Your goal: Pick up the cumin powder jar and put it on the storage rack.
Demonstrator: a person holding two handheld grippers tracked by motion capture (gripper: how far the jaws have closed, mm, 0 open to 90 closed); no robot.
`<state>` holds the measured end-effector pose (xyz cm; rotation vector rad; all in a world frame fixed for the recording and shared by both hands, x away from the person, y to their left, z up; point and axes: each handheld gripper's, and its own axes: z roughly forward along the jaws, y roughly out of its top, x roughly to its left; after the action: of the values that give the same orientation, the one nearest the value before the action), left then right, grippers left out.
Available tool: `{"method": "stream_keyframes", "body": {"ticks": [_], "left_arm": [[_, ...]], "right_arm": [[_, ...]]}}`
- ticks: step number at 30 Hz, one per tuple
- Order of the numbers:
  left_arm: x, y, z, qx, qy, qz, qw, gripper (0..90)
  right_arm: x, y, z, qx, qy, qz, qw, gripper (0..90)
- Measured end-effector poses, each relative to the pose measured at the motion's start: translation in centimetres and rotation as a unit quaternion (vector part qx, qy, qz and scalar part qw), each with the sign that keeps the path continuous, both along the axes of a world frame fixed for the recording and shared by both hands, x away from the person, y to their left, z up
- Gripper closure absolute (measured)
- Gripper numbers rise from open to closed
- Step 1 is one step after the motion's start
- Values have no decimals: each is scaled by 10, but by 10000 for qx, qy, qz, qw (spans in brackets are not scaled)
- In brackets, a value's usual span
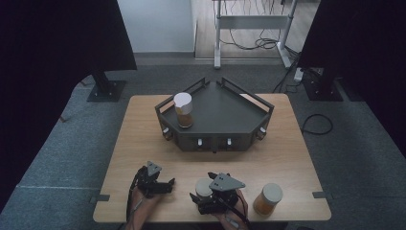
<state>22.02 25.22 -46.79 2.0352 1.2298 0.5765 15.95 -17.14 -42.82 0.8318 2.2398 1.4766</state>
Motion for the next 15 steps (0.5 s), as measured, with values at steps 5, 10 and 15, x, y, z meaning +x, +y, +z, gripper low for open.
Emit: {"method": "stream_keyframes", "body": {"ticks": [5,10,15], "left_arm": [[0,0,0,-2,-1,2,10000,52],[0,0,0,0,0,0,10000,52],[0,0,0,-1,0,0,10000,52]], "right_arm": [[0,0,-2,-55,50,36,10000,130],[0,-2,-5,-25,121,61,9999,177],[-2,-5,-7,40,134,54,9999,258]]}}
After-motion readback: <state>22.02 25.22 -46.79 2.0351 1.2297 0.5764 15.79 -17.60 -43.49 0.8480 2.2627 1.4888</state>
